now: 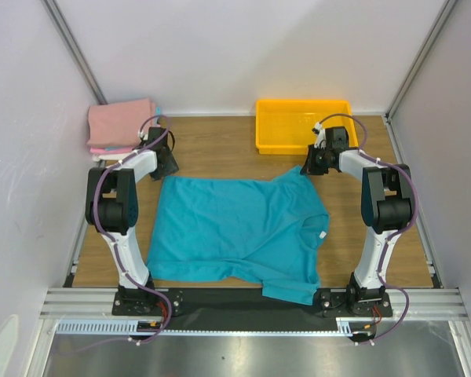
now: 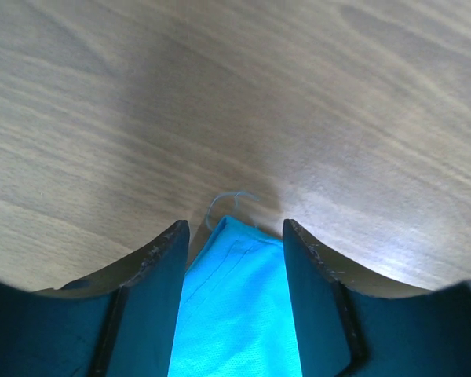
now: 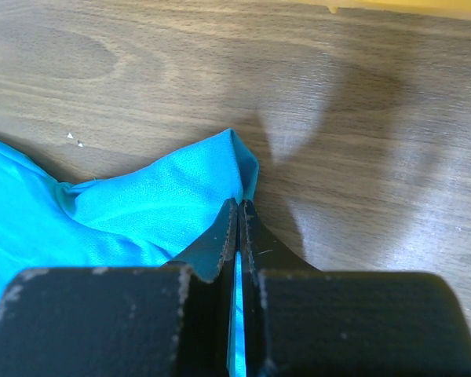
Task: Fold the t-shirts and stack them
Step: Flatten the tshirt out
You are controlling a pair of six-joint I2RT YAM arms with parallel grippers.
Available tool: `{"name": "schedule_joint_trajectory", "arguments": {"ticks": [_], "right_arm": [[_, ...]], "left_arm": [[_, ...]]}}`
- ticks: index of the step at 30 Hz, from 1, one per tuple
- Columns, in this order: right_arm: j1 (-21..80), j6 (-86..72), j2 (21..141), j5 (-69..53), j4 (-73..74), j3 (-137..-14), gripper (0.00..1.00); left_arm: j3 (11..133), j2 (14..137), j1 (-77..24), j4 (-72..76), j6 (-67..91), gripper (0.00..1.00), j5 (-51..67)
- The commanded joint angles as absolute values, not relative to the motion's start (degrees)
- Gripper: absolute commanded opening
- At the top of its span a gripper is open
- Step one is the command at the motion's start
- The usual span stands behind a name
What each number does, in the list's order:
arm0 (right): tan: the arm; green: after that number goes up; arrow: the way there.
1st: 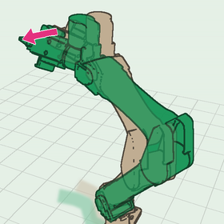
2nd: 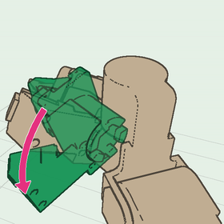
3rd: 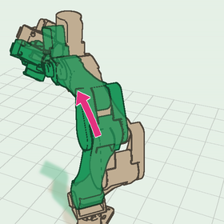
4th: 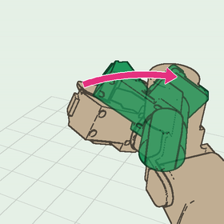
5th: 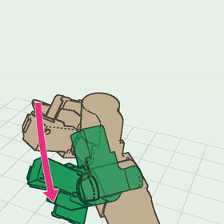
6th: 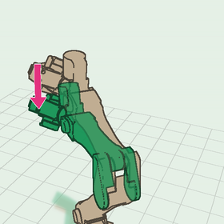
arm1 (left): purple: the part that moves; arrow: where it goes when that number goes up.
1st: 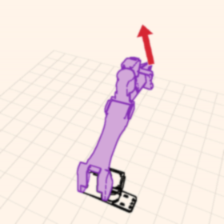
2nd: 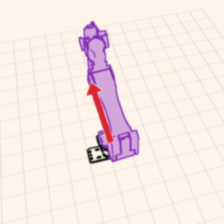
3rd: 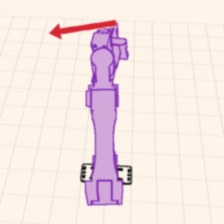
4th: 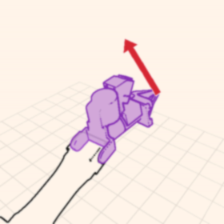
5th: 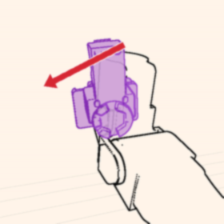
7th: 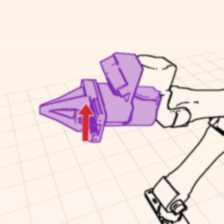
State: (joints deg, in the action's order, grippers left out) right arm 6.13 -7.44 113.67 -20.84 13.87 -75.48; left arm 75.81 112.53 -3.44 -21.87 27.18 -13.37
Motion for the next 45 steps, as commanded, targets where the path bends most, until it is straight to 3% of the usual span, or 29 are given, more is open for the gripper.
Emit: {"name": "schedule_joint_trajectory", "arguments": {"ticks": [1, 29, 31, 32, 35, 38, 45], "right_arm": [[5.98, -6.86, 112.76, -20.83, 13.97, -78.05, 0.00], [5.89, -6.15, 113.73, -20.92, 14.77, -78.84, 0.00], [5.89, -6.06, 113.56, -20.92, 14.77, -78.75, 0.00], [5.89, -6.06, 113.55, -20.92, 14.68, -78.66, 0.00], [5.89, -6.06, 113.20, -21.18, 14.59, -78.66, 0.00], [5.89, -6.15, 112.68, -21.53, 14.59, -78.92, 0.00], [5.89, -7.29, 107.42, -22.50, 13.19, -80.94, 0.00]], "left_arm": [[78.84, 113.29, -3.08, -20.30, 28.48, 0.56, -14.50], [80.95, 115.75, -4.48, -26.45, 27.69, 0.48, -16.08], [81.47, 116.10, -4.48, -26.63, 27.51, 0.41, -15.65], [81.65, 116.28, -4.48, -26.46, 27.25, 0.32, -15.47], [82.09, 116.45, -4.48, -26.02, 27.07, 0.20, -15.21], [82.00, 116.02, -4.48, -24.88, 26.54, 0.02, -15.03], [78.14, 108.99, -4.48, -18.38, 24.79, 0.00, -14.07]]}}
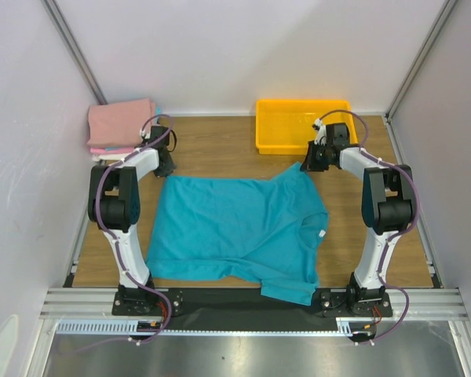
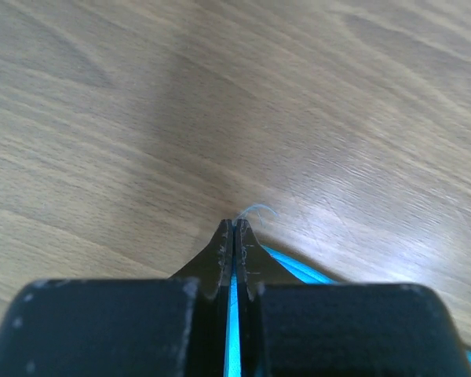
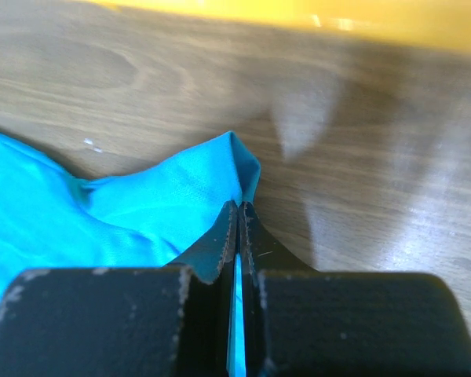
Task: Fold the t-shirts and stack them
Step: Flatten the tshirt out
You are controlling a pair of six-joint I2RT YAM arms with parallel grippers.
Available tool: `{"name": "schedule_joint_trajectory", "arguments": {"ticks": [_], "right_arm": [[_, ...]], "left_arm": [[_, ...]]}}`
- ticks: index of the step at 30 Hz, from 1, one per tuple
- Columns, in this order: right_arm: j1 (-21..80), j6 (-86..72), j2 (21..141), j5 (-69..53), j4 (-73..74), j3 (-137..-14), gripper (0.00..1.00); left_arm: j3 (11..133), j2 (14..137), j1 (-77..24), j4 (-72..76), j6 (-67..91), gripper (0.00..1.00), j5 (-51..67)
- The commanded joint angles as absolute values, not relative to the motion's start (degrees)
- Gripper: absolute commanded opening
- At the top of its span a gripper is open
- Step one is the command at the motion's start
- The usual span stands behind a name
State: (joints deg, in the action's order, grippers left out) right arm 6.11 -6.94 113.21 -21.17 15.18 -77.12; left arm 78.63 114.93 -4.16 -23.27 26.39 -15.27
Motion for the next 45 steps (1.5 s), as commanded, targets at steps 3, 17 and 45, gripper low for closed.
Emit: {"name": "schedule_joint_trajectory", "arguments": {"ticks": [3, 17, 45], "right_arm": [[5.89, -7.47, 104.25, -22.59, 12.48, -83.49, 0.00], [2.64, -5.54, 90.54, -24.34, 5.36, -91.23, 0.00], [2.99, -0.17, 59.51, -23.47, 27.66, -105.46, 0.00]], "left_arm": [[77.87, 104.34, -4.48, -15.21, 23.29, 0.00, -12.05], [76.11, 84.65, -4.48, -0.26, 15.82, 0.00, -5.80], [77.25, 44.48, -4.48, -12.54, 12.65, 0.00, -7.20]]}}
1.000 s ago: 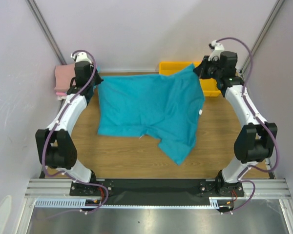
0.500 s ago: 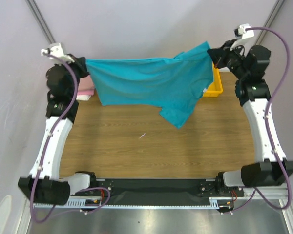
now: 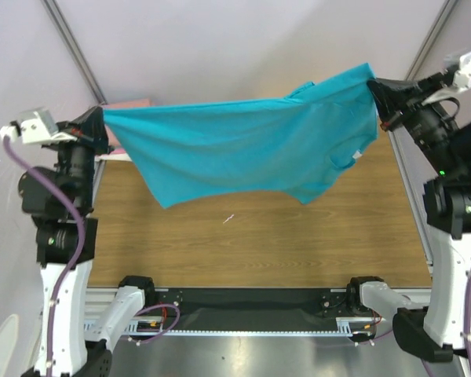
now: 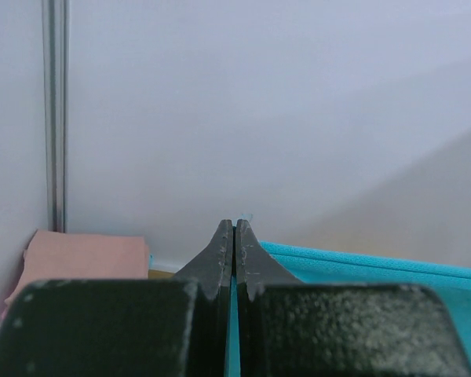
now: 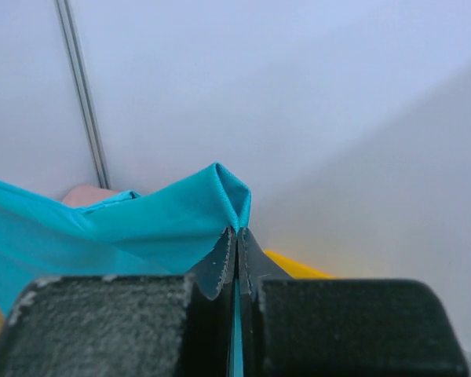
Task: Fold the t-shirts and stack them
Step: Flatten the tshirt out
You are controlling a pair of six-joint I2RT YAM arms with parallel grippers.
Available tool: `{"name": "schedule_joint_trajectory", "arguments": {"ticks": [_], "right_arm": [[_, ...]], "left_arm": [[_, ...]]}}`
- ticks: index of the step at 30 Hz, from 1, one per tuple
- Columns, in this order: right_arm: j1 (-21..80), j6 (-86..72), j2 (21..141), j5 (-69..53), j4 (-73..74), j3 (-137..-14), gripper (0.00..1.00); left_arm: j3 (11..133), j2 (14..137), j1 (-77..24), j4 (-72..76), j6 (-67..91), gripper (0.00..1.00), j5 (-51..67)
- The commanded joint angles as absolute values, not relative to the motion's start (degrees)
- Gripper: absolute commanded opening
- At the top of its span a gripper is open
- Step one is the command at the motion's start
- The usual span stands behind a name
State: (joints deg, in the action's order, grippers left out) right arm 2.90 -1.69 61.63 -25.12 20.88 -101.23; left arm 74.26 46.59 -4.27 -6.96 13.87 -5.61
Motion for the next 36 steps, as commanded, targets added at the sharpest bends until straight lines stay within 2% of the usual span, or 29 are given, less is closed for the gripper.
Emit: {"name": "schedule_joint_trajectory", "arguments": {"ticks": [1, 8, 11, 14, 17, 26, 32, 36], "right_arm": [[2.99, -0.18, 59.15, -23.47, 29.08, -106.43, 0.00], [2.99, -0.09, 57.75, -20.66, 44.99, -119.69, 0.00], [2.99, -0.09, 54.85, -17.76, 46.14, -119.35, 0.00], [3.08, -0.09, 54.75, -15.12, 49.91, -119.88, 0.00], [2.99, -0.79, 55.72, -14.50, 52.55, -117.78, 0.00], [4.83, 1.06, 55.55, -12.39, 47.30, -95.93, 0.00], [4.31, -1.30, 53.44, -14.85, 28.26, -75.37, 0.00], [3.87, -3.07, 55.19, -16.51, 19.80, -66.91, 0.00]], "left_arm": [[78.13, 44.04, -4.48, -14.22, 12.92, 0.00, -7.29], [90.32, 43.24, -4.48, -30.92, 13.36, 0.00, -9.14], [95.86, 44.38, -4.48, -38.04, 13.36, 0.00, -10.19], [95.99, 45.26, -4.48, -41.31, 13.54, 0.00, -11.77], [90.56, 45.70, -4.48, -40.70, 13.19, 0.00, -13.53], [67.88, 47.90, -4.48, -25.60, 16.26, 0.00, -12.04], [58.65, 50.27, -4.48, -15.58, 16.17, 0.00, -11.16], [54.24, 53.61, -4.48, -9.42, 15.65, 0.00, -10.11]]}}
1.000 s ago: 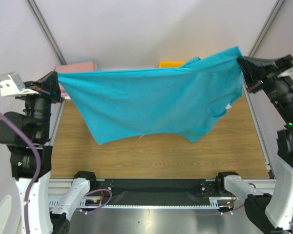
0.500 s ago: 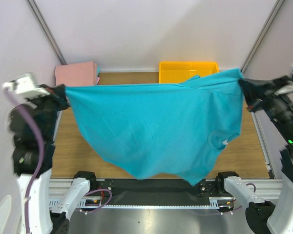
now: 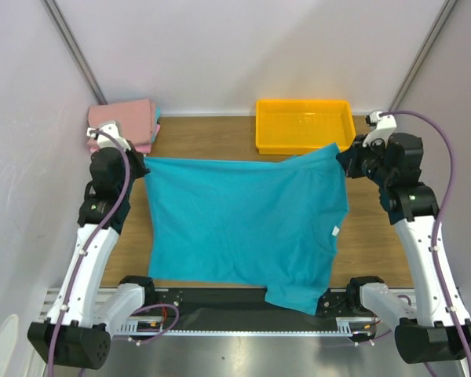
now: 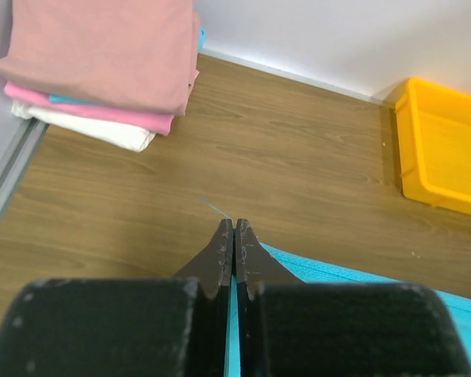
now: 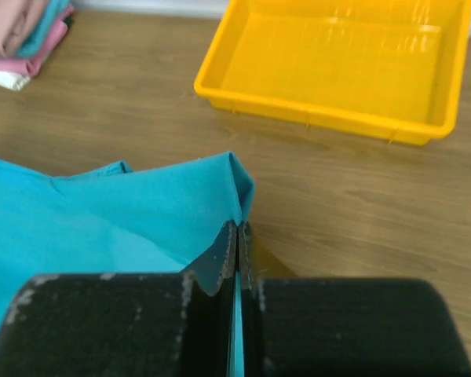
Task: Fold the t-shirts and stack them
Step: Flatten the tshirt out
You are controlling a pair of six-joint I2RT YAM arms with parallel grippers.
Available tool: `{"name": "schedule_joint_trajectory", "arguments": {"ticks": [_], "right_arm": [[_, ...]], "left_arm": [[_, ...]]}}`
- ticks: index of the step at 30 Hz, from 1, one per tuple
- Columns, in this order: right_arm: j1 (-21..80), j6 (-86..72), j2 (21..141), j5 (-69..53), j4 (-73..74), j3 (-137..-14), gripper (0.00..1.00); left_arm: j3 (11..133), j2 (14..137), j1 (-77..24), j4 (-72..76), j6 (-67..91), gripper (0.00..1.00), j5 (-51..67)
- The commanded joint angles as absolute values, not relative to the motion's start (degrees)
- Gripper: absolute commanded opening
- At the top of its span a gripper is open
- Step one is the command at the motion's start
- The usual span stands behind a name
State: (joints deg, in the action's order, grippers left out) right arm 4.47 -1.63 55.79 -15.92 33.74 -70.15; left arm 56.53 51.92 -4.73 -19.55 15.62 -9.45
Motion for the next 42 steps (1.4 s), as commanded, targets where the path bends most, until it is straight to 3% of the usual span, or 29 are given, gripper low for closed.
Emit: {"name": "schedule_joint_trajectory", "arguments": {"ticks": [1, 7, 14, 42], "right_arm": [[3.78, -3.51, 55.80, -16.87, 18.38, -65.67, 0.00], [3.17, -5.18, 60.89, -18.37, 6.17, -58.55, 0.00], [2.20, -4.83, 70.73, -21.17, -3.50, -60.02, 0.00], [-1.67, -5.01, 94.04, -25.31, -12.65, -70.04, 0.00]], "left_arm": [[52.40, 54.83, -4.48, -7.84, 15.47, 0.00, -9.85], [50.18, 60.90, -4.48, 2.54, 14.77, 0.00, -9.93], [52.91, 69.51, -4.48, 5.89, 15.29, 0.00, -10.55], [66.70, 96.23, -4.40, 12.74, 9.67, 0.00, -7.29]]}}
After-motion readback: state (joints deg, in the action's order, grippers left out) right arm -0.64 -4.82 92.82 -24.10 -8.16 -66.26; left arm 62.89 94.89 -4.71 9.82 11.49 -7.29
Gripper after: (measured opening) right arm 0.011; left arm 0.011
